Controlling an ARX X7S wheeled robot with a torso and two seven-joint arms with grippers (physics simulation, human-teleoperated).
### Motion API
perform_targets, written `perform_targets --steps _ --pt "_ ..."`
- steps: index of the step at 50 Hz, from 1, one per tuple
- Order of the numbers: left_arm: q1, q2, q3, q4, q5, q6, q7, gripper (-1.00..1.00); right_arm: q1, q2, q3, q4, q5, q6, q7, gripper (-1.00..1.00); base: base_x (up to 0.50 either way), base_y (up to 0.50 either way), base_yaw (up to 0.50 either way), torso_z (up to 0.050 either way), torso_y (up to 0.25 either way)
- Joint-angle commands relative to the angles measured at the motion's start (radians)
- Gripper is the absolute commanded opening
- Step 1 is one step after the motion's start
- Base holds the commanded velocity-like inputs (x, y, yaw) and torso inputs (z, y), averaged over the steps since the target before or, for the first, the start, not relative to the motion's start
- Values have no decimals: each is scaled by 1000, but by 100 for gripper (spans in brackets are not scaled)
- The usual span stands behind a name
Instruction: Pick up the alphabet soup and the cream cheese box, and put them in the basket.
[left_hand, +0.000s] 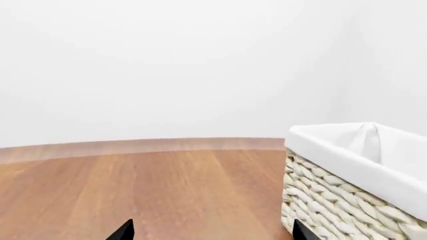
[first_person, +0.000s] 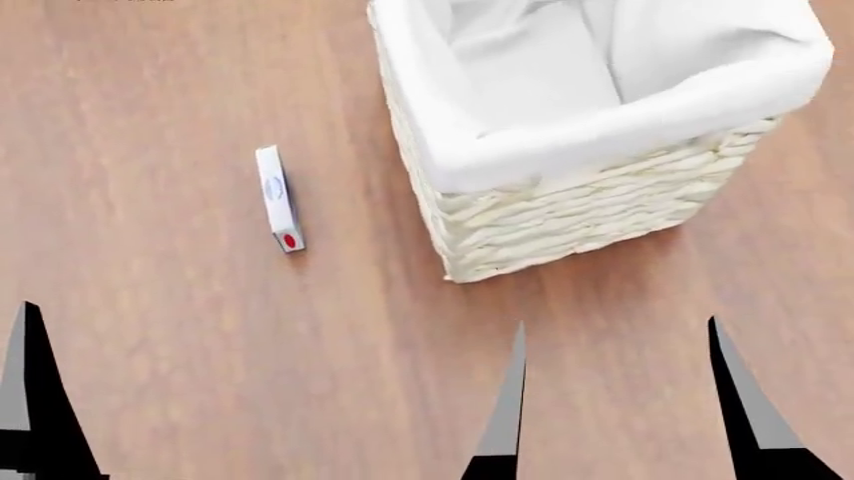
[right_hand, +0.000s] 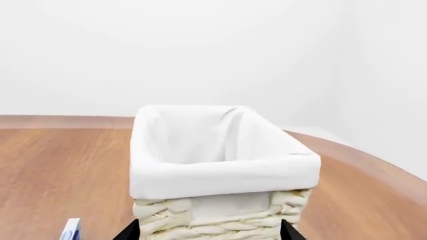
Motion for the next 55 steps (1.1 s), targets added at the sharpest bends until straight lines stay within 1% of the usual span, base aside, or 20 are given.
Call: perform_targets --steps 1,13,24,27,28,31,32,33,34,37,38,39,42,46,48,50,53,55 --pt "4 -5 0 3 -3 4 -4 100 0 5 -4 -7 2 6 7 100 0 0 -332 0 0" --pt "5 -8 1 1 -6 9 -8 100 2 12 -12 -12 1 11 12 100 0 0 -331 0 0" --pt "-1 -10 4 -12 -12 13 -8 100 7 17 -29 -20 -11 40 21 100 0 0 -16 0 0" --pt "0 -6 13 -41 -2 29 -2 100 -10 23 -40 -34 -17 46 24 100 0 0 0 0 0" --pt "0 -5 18 -49 -1 32 1 100 7 26 -33 -68 -2 102 25 100 0 0 0 0 0" --pt "-3 -6 19 -49 -4 28 0 100 7 39 -50 -92 -20 143 32 100 0 0 0 0 0" --pt "-4 -6 20 -50 -3 29 -1 100 -14 37 -48 -79 -17 108 33 100 0 0 0 0 0" --pt "-3 -6 19 -52 -6 29 -1 100 -12 38 -41 -93 -4 129 33 100 0 0 0 0 0" --pt "-3 -5 20 -56 -4 33 0 100 -38 45 -54 -81 -21 104 36 100 0 0 0 0 0" --pt "-4 -6 21 -57 -5 32 -1 100 -73 50 -62 -86 -23 98 42 100 0 0 0 0 0" --pt "-5 -5 23 -61 -8 33 0 100 -74 45 -49 -108 12 130 41 100 0 0 0 0 0" --pt "-6 -4 27 -67 -3 37 2 100 -73 47 -55 -110 7 139 44 100 0 0 0 0 0" --pt "-5 -1 36 -79 2 46 6 100 -109 52 -61 -87 -5 96 51 100 0 0 0 0 0" --pt "-8 -4 33 -91 -1 48 7 100 -122 62 -60 -115 5 144 64 100 0 0 0 0 0" --pt "-12 -1 38 -111 8 54 7 100 -127 108 -92 -122 22 141 111 100 0 0 0 0 0" --pt "-13 0 44 -112 14 52 6 100 -108 191 -148 -123 68 124 210 100 0 0 0 0 0" --pt "-15 0 52 -105 14 45 7 100 -20 380 -292 -123 206 64 447 100 0 0 0 0 0" --pt "-16 -2 53 -107 15 46 8 100 45 478 -383 -122 287 39 572 100 0 0 0 0 0"
